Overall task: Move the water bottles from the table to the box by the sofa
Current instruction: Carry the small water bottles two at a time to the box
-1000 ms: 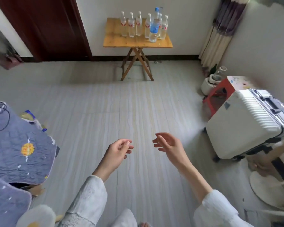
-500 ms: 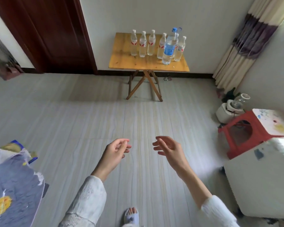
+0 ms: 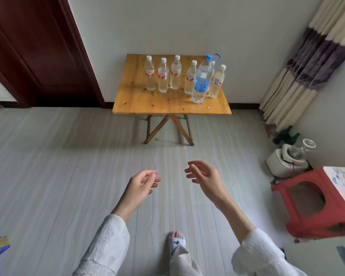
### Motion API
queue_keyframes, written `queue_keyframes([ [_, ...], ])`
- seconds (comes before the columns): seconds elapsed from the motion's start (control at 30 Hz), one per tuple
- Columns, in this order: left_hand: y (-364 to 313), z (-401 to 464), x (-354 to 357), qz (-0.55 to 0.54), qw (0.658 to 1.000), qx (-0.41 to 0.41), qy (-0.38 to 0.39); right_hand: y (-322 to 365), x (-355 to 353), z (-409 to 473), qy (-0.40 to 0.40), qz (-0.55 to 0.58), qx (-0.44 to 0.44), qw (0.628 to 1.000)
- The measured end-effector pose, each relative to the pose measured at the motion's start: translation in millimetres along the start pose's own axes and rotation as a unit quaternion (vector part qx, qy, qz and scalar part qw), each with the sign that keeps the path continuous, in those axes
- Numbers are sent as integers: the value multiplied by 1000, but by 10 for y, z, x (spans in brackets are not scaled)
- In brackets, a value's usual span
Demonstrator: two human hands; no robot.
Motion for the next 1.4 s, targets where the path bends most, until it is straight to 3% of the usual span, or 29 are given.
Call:
queue_keyframes([
  [0.3,-883,1636,373,-13,1000,26,-10,415,-20,1798,17,-21,-17,999],
  [0.6,-930,3175,390,2,1000,-8,14,588,447,3297,23,-34,-8,999],
  [0.97,-1259,5443,-175,3,1000,-16,-3,1068,1365,5180,4,-51,11,999],
  [1.4,-1384,7168,139,79,997,-7,18,1185,1781,6921,-29,-144,5,989],
])
Point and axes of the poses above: each hand's wrist, its own z-axis towards the middle knuckle, its own x-axis out of the palm, y = z × x, the point moved 3 cm from there along z, towards the middle knuckle, and after that the axes turned 10 degrees about -y, right-handed, at the moved point
